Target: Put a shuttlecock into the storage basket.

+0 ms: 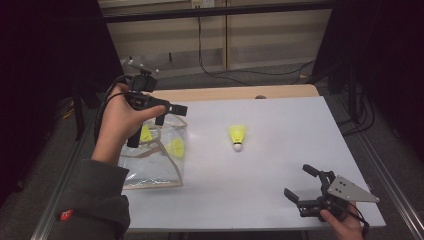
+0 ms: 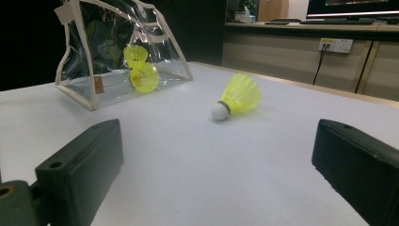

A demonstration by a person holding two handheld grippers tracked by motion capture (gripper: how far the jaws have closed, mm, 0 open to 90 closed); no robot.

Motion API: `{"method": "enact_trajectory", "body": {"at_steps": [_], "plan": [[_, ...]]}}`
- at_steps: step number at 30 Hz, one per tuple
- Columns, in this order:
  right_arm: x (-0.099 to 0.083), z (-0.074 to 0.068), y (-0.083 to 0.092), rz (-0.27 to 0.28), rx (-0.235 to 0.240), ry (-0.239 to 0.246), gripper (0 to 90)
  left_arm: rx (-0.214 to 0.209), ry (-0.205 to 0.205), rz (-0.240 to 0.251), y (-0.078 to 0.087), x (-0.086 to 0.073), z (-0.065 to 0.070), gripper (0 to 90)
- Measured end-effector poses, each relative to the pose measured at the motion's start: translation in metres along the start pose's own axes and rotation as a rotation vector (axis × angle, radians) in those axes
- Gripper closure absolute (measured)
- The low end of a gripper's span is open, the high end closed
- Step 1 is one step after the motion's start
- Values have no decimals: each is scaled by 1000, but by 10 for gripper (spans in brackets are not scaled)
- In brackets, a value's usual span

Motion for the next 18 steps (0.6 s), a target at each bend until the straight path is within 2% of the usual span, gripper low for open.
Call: {"method": "enact_trajectory", "body": {"at_steps": [4,9,18], "plan": [[0,0,1,2,0,1,27,2,-19,-3,-5,0,4,199],[1,0,1,4,0,0,27,2,-21,-1,-13,-1,8,175],[1,0,1,3,-1,0,27,-20,-37,-7,-29,-3,15,151]]}}
Point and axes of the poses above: each handheld gripper's, and its own axes: y roughly backward along the jaws, x roughly out of its top, z roughly to its right, the point moved 6 cm from there along -y, roughly forward along the jaws, and after that the axes turned 1 degree about -z, right-handed, at the moved point
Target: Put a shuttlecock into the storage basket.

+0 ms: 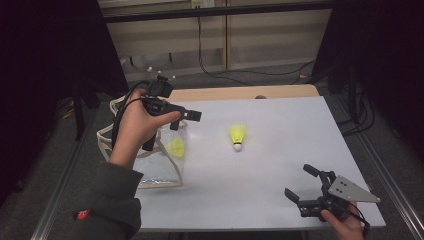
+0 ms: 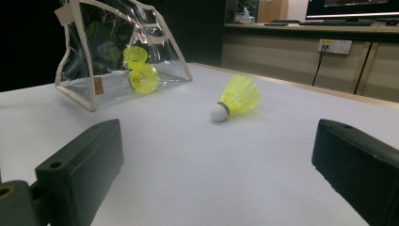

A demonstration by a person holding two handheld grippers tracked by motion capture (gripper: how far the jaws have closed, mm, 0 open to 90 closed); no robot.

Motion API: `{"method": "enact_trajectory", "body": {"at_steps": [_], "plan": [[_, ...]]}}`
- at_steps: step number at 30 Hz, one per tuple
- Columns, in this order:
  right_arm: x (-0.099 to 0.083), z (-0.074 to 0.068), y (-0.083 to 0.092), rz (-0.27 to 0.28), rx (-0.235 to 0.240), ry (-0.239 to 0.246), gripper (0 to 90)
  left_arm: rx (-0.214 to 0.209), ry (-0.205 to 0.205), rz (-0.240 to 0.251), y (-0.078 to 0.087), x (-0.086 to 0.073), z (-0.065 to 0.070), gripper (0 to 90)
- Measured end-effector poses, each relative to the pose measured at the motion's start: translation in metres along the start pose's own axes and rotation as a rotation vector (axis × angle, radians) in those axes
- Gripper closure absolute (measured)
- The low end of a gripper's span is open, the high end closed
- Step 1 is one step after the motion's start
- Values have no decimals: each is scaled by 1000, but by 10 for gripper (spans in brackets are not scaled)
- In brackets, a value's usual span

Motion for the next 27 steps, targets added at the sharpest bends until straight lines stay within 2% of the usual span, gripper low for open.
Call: {"method": "enact_trajectory", "body": {"at_steps": [12,27], "plan": [[0,0,0,1,1,-1,27,-6,-37,2,-13,-1,10,130],[0,0,0,2,1,1,28,-23,-66,-7,-30,-5,26,120]]}}
Point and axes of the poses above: each handheld gripper's, and its own axes: y roughly backward along the jaws, x roughly out of its top, z roughly to its right, the point moved 6 cm from there along -y, roughly forward along the jaws, and after that the axes turned 1 degree about -z, right-handed, at the moved point
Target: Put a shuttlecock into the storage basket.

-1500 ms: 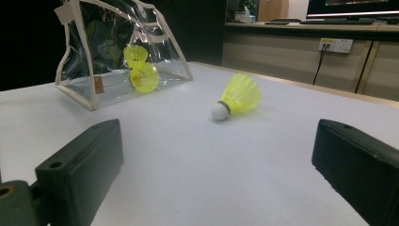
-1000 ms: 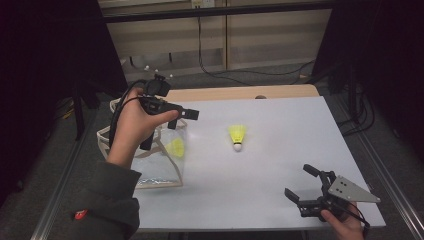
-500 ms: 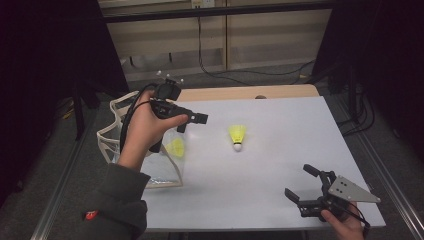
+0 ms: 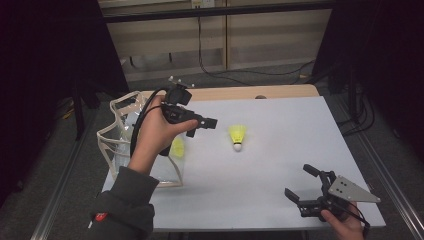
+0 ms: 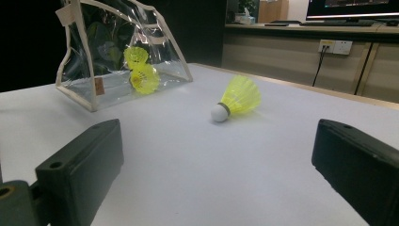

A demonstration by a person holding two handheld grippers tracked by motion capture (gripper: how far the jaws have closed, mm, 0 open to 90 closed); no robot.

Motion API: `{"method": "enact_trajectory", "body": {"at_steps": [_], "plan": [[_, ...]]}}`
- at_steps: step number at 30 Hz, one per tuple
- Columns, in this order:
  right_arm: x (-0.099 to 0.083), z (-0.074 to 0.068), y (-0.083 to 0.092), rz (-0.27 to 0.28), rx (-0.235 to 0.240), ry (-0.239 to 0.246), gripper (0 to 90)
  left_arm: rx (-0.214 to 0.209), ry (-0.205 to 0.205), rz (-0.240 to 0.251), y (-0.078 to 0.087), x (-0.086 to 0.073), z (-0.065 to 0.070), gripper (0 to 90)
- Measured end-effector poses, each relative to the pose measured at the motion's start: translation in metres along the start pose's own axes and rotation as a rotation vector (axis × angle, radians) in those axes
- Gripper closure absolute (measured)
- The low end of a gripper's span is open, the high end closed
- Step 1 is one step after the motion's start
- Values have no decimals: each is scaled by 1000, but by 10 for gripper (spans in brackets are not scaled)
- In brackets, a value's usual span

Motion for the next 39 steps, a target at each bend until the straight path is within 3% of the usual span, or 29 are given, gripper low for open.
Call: {"method": "enact_trajectory", "body": {"at_steps": [21,39], "plan": [[0,0,0,-2,3,-1,28,-10,-14,-15,-22,-9,7,118],[0,0,0,1,1,1,28,-15,0,-35,-39,-23,6,114]]}}
Point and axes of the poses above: each handheld gripper's, and its own axes: y roughly backward along the jaws, x roughly out of its top, z roughly to its right, the point moved 6 cm from there along -y, roughly forward along the jaws, and after that the axes turned 1 degree about -z, right-handed, at the moved point
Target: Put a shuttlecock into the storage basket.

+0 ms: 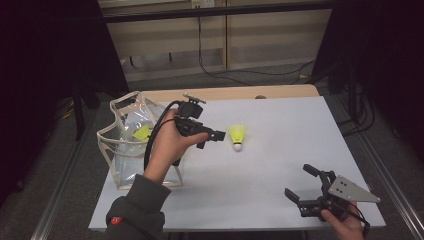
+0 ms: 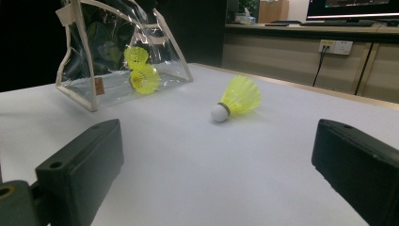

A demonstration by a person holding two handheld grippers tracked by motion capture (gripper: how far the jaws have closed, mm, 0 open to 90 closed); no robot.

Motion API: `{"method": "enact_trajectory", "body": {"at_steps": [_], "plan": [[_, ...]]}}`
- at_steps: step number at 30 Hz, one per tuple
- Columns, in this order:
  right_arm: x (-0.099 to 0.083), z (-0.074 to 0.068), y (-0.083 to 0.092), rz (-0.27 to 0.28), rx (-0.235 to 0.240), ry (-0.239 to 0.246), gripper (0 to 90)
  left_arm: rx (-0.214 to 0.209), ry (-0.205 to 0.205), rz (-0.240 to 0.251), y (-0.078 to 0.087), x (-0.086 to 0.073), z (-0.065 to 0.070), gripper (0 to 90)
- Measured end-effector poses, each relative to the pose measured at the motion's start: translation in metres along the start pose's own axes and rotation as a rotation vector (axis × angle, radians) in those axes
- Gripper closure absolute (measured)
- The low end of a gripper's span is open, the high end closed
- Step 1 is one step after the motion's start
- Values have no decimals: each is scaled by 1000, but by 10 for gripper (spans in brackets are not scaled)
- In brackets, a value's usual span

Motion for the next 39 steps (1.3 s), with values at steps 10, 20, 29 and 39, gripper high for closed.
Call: {"method": "enact_trajectory", "body": {"at_steps": [10,20,29,39], "plan": [[0,0,0,-2,2,1,28,-7,-2,-15,-8,-7,0,113],[0,-1,0,-2,4,4,28,-7,9,-5,-17,-14,-1,108],[0,-1,0,-2,3,9,28,-12,13,-3,-27,-20,-1,106],[1,-1,-1,-1,4,7,28,12,-1,-5,-37,-25,0,102]]}}
Point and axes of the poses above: each handheld gripper's, and its own axes: y roughly backward along the jaws, x roughly out of its top, z roughly to its right, the point moved 6 cm from there along -y, roughly forward along the jaws, and after that the axes turned 1 degree about -z, right-handed, at the moved point
